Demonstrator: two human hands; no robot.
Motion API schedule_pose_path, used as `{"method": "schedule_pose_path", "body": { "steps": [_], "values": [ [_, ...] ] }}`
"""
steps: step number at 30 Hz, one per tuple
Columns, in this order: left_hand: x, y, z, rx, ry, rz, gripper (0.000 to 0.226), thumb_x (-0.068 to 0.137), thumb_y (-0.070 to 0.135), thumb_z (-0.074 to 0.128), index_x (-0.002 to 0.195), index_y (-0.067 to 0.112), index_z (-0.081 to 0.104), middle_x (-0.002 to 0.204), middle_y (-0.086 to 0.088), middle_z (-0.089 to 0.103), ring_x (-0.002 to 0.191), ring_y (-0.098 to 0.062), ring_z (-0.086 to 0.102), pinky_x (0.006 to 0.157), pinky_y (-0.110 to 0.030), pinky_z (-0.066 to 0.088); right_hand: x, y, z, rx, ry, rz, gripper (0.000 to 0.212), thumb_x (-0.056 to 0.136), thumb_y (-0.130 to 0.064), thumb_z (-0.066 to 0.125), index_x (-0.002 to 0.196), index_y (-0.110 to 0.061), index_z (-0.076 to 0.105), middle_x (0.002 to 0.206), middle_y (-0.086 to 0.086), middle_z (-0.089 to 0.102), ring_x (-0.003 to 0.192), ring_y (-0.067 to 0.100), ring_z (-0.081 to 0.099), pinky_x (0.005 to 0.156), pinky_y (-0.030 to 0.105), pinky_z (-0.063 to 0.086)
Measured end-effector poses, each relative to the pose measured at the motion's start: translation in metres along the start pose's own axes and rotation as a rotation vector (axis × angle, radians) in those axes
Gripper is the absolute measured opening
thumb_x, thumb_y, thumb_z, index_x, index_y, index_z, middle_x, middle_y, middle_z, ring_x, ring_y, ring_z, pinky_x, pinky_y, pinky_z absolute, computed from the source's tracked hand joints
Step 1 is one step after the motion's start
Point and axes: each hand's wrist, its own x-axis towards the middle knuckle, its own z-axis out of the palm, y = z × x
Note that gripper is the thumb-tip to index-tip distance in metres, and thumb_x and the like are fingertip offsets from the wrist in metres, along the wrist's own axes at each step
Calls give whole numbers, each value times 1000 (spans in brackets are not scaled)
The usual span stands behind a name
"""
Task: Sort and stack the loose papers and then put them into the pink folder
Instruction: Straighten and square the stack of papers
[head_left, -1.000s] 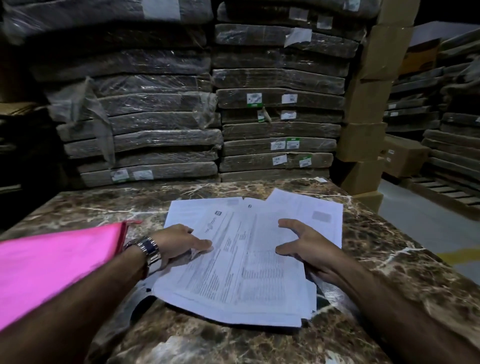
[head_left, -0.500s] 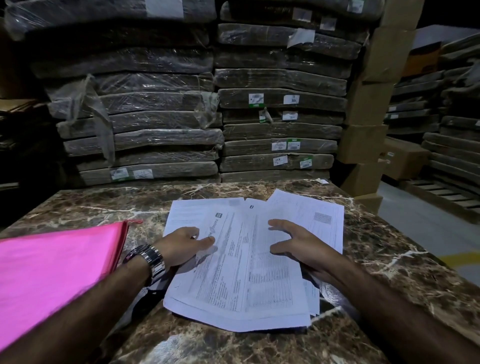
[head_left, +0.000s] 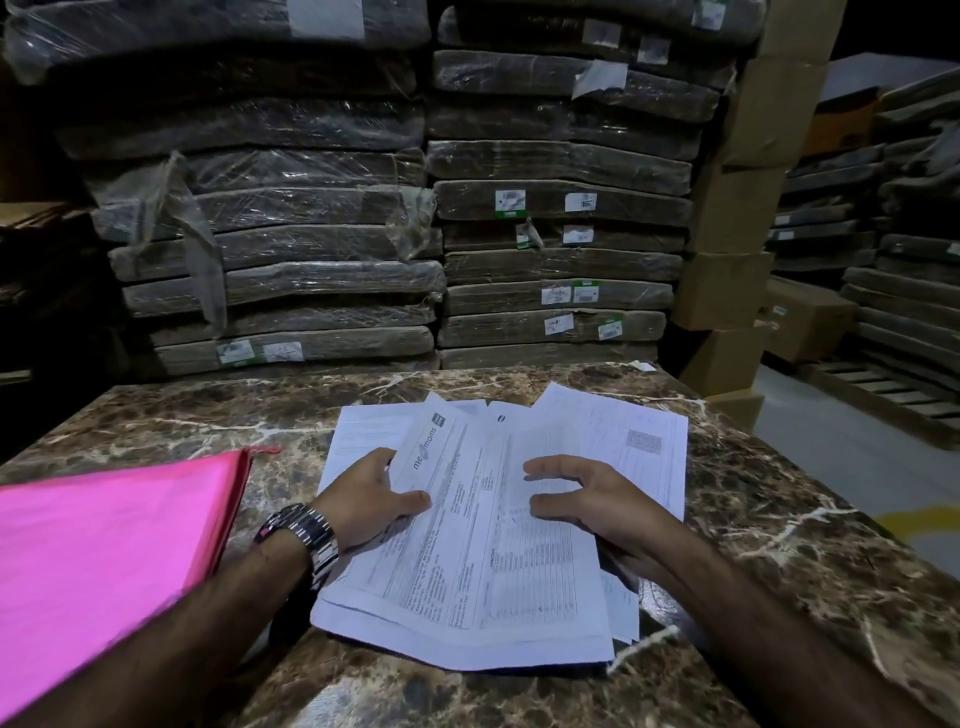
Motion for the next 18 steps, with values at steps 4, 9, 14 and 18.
{"method": "schedule_pose_path", "body": {
  "steps": [4, 9, 14, 18],
  "values": [
    [5, 14, 0, -57, 24, 4, 32, 84, 20, 70, 112, 18, 56, 102, -2, 72, 90, -26, 70, 76, -38, 57, -5, -7, -13, 24, 11, 26, 29, 85, 7, 66, 111, -6, 68, 110, 12, 70, 87, 26, 74, 63, 32, 60],
    [40, 56, 9, 122, 31, 110, 23, 83, 26, 70, 104, 19, 63, 98, 4, 70, 83, -13, 67, 71, -28, 52, 7, -7, -37, 29, 292, -52, 24, 80, 6, 71, 103, -2, 68, 101, 16, 72, 78, 25, 73, 58, 28, 60],
    [83, 81, 40, 241, -4, 107, 29, 82, 29, 71, 108, 18, 67, 98, 1, 67, 84, -17, 63, 70, -28, 48, 33, 5, -71, -159, 570, -83, 36, 72, -1, 80, 103, -2, 61, 103, 17, 69, 84, 34, 69, 68, 37, 55],
    [112, 85, 64, 411, 6, 111, 39, 79, 31, 73, 114, 16, 64, 112, -2, 66, 88, -18, 57, 74, -28, 43, 45, 15, -83, -396, 764, -25, 32, 69, -5, 75, 88, -2, 50, 90, 19, 68, 75, 31, 67, 52, 33, 53]
  ]
}}
